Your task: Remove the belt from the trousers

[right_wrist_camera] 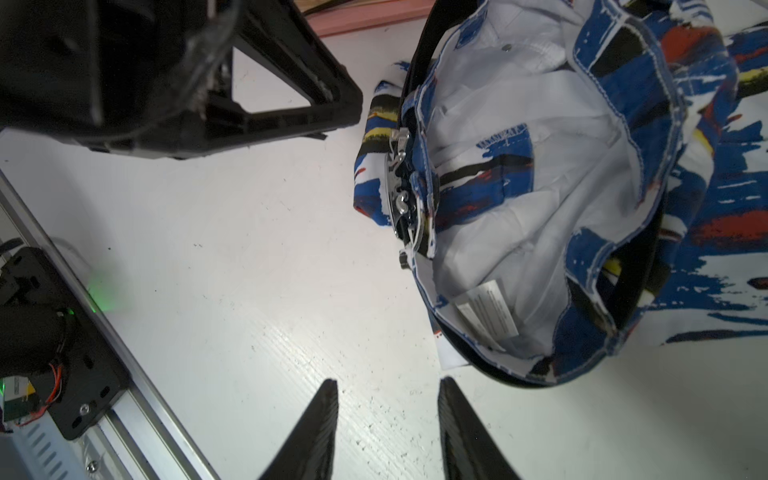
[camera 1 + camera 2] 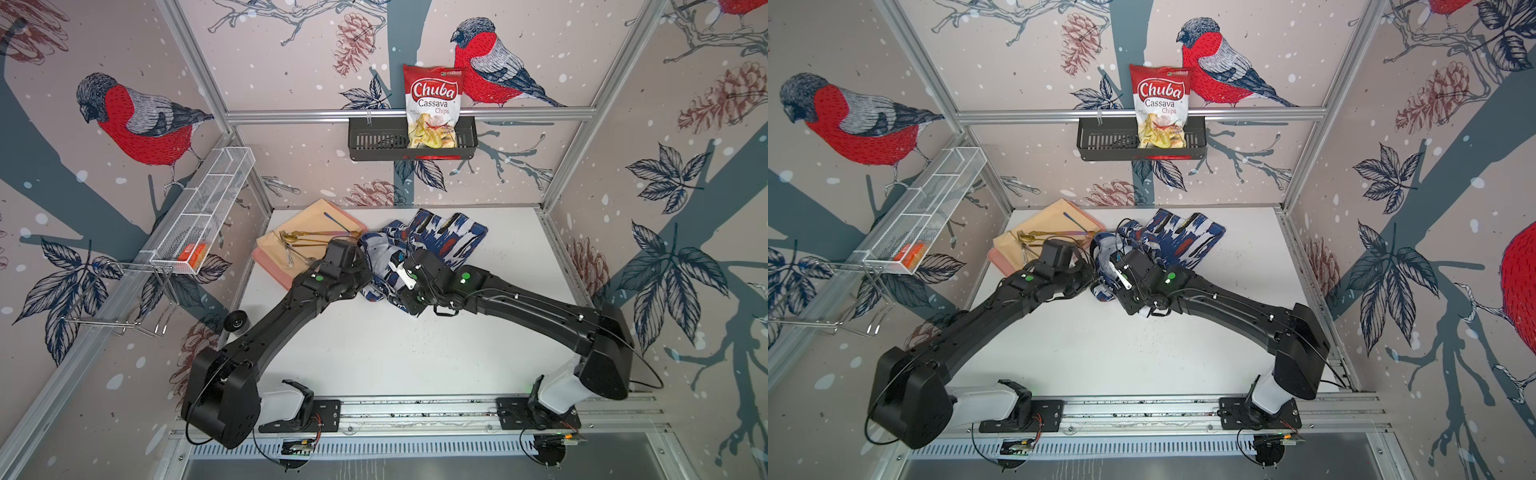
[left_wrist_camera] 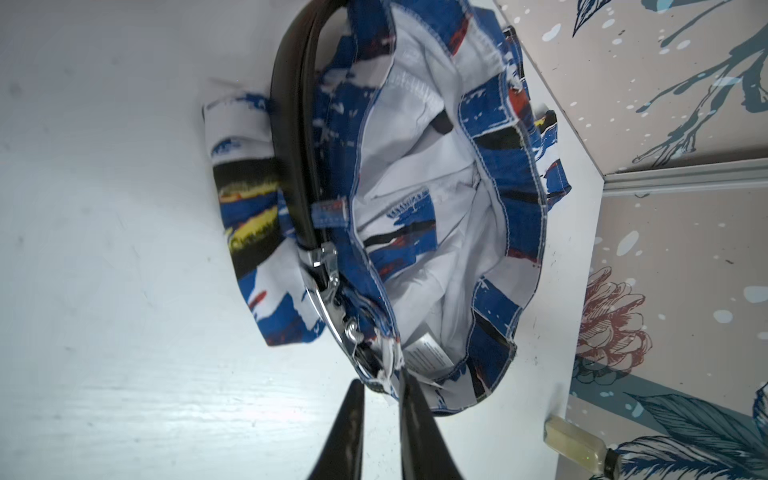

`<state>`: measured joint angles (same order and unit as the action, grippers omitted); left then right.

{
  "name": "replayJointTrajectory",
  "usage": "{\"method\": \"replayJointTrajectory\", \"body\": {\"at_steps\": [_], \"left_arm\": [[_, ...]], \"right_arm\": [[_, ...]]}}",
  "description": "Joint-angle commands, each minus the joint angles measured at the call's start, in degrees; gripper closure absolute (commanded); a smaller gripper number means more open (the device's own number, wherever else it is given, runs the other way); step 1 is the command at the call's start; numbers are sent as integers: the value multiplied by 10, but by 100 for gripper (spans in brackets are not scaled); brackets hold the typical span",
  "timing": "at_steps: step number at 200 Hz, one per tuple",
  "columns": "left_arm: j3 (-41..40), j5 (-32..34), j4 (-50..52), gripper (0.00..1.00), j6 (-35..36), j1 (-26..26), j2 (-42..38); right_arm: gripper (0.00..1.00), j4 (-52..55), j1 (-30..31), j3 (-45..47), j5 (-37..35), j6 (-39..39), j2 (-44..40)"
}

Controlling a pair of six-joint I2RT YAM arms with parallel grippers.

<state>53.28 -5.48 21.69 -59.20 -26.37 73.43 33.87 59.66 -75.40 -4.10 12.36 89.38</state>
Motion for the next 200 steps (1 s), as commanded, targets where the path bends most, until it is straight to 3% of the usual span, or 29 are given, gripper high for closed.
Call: {"method": "replayJointTrajectory", "body": {"at_steps": [1,55,113,200], "left_arm": [[-26,71,-42,81,-133,-29,-19],[-8,103,-45,82,-233,-51,31],[36,103,-46,79,-242,-76,117],[30,123,-15,79,-255,-88,119]], "right_arm": [[58,12,12,26,-38,36,-22],[54,-5,-14,62,-25,24,-41],[53,-74,-78,121,35,-7,-68],[52,-90,-147,134,115,-50,-54]]}}
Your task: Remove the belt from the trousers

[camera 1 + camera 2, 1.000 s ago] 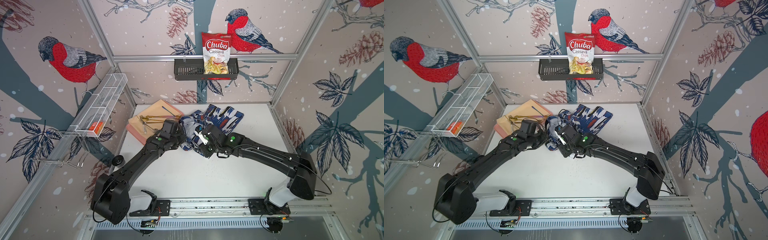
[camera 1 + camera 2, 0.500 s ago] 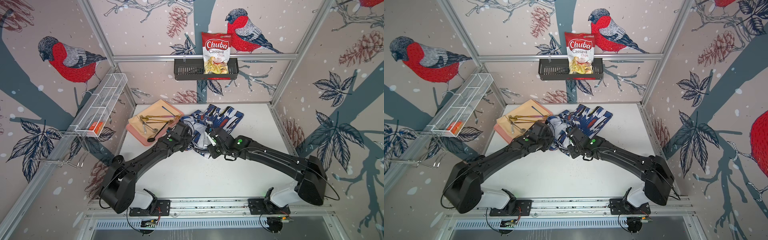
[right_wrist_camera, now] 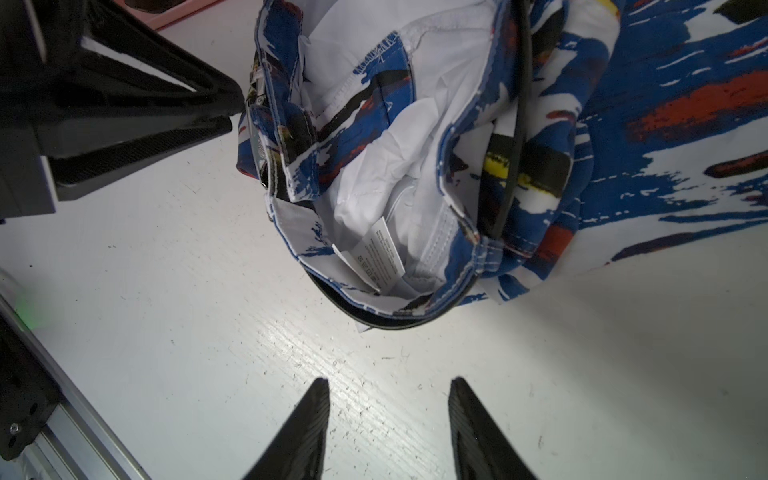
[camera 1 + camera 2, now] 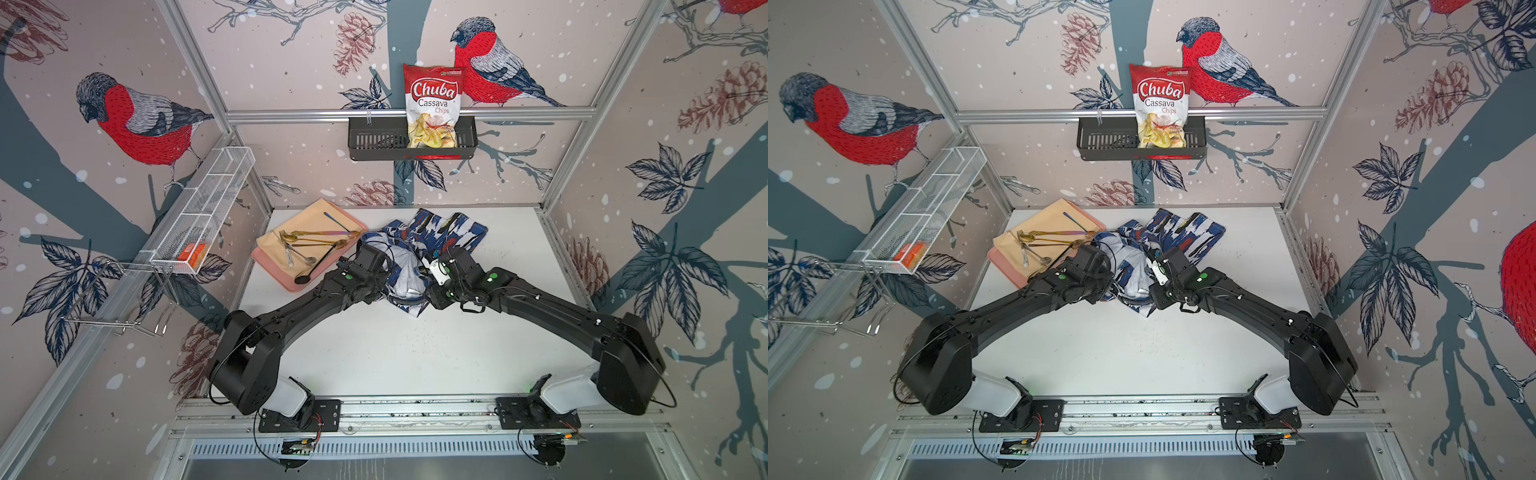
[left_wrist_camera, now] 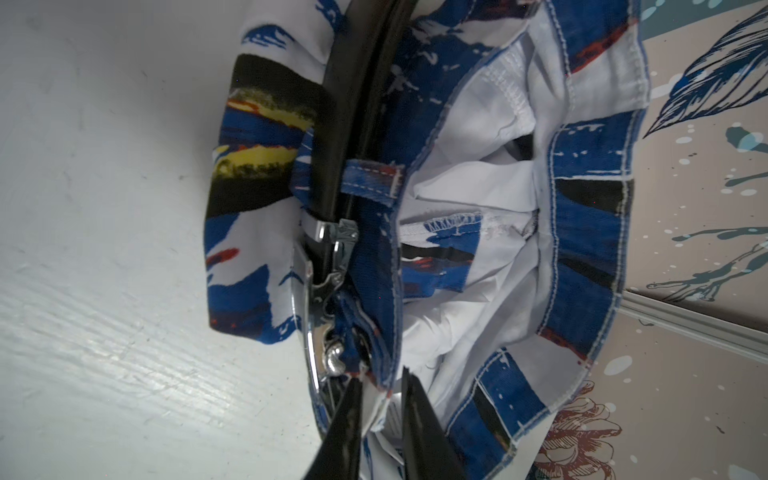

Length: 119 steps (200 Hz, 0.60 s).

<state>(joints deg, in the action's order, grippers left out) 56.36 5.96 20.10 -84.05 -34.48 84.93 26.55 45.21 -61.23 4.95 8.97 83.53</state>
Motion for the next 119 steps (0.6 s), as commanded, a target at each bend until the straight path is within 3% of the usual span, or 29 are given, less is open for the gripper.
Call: {"method": "replayJointTrajectory", "body": {"at_steps": [1,119], "left_arm": [[0,9,1,79,-6,-7,5],[5,15,-13,78,4,-11,36]], "right_arm": [[52,-17,-2,-8,24,-16,5],[51,-22,-28,-13,49,-34,15]]}}
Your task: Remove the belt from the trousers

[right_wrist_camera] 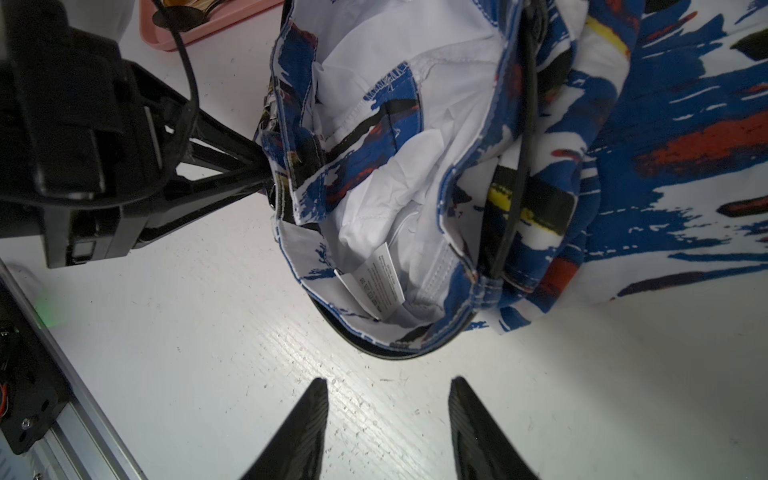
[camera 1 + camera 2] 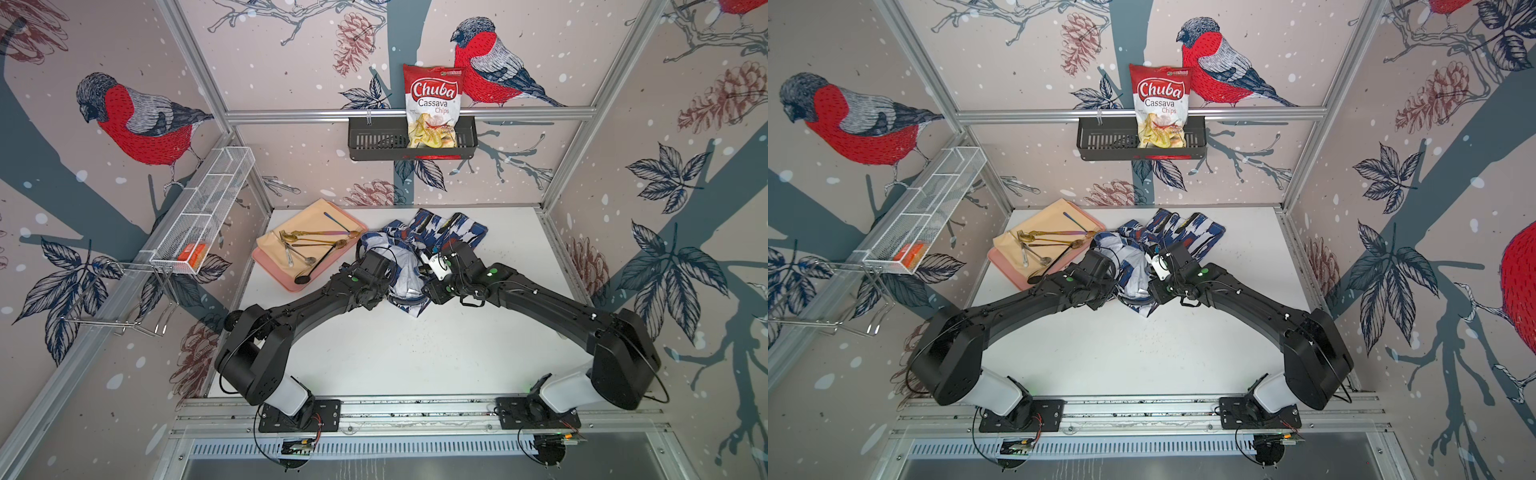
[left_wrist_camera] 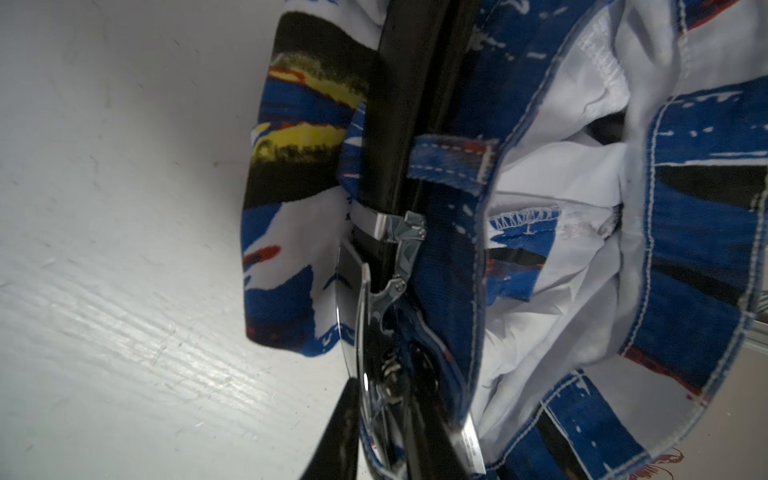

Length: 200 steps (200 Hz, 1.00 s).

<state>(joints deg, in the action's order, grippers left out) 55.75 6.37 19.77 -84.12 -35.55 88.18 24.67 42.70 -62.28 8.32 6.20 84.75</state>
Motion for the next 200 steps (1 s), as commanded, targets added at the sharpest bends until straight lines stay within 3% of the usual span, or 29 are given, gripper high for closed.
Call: {"method": "replayJointTrajectory", "body": {"at_steps": [1,65,200], "left_arm": [[11,11,-10,78,6,0,4],[38,3,-7,77,19,6,30],[17,-13,-31,72,29,16,32]], "right_arm": [[51,-3,-3,-3,15,-7,2],[51,-1,-7,-17,22,-11,16],[51,-1,-11,-18,25,-9,20]]}}
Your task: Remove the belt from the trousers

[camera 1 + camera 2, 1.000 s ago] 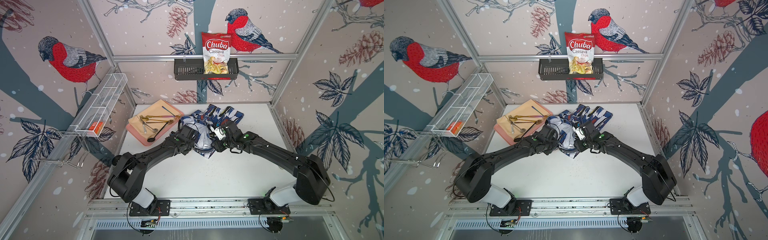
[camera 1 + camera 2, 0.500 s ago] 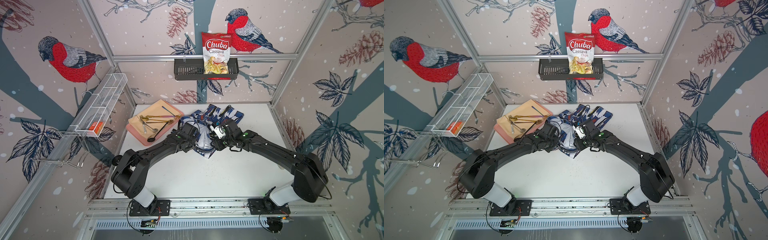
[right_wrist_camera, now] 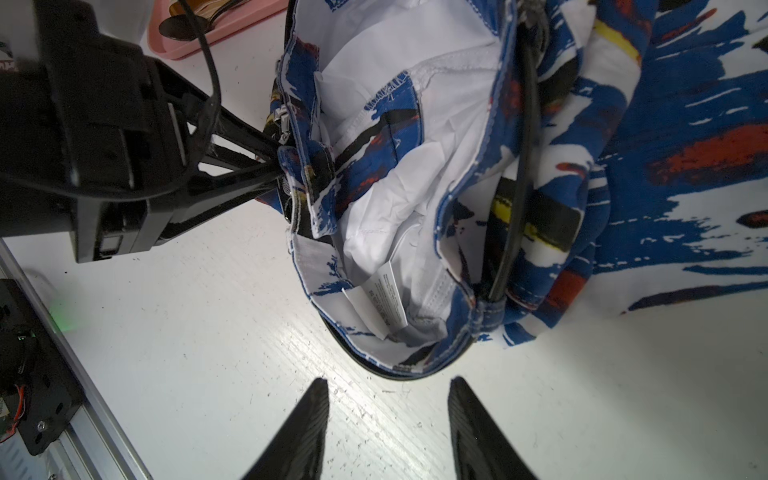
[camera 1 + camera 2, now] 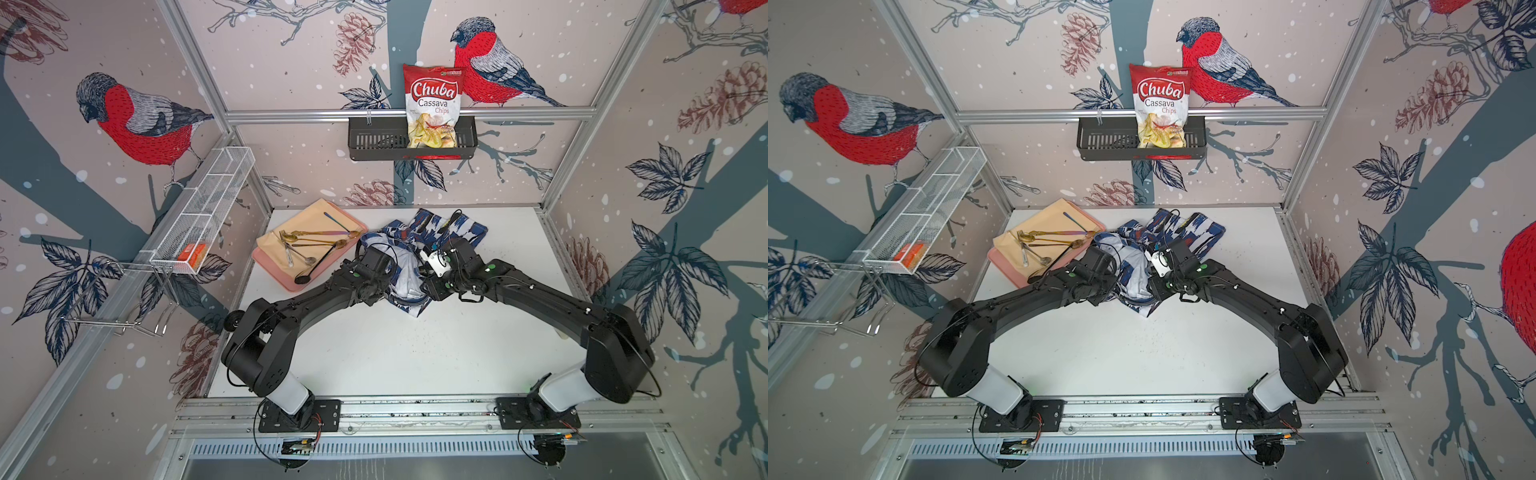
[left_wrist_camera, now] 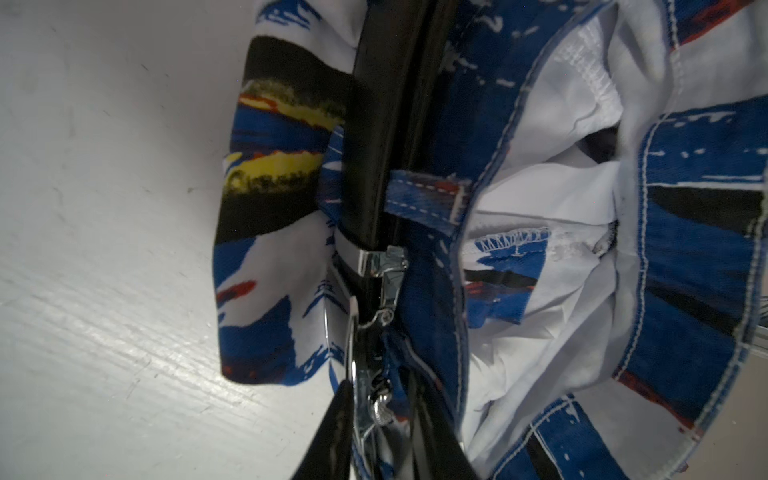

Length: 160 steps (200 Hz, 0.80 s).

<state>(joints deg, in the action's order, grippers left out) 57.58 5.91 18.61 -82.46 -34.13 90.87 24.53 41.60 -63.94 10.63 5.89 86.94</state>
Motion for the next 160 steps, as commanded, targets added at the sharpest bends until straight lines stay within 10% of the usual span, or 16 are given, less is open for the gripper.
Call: {"method": "replayJointTrajectory", "body": {"at_steps": [1,160], "left_arm": [[-1,-8,-20,72,13,2,5],[-15,-6,-14,88,24,2,9]], "right_arm": [[51,0,0,-1,2,-5,-2],[50,-4,0,-16,10,-6,19]]}}
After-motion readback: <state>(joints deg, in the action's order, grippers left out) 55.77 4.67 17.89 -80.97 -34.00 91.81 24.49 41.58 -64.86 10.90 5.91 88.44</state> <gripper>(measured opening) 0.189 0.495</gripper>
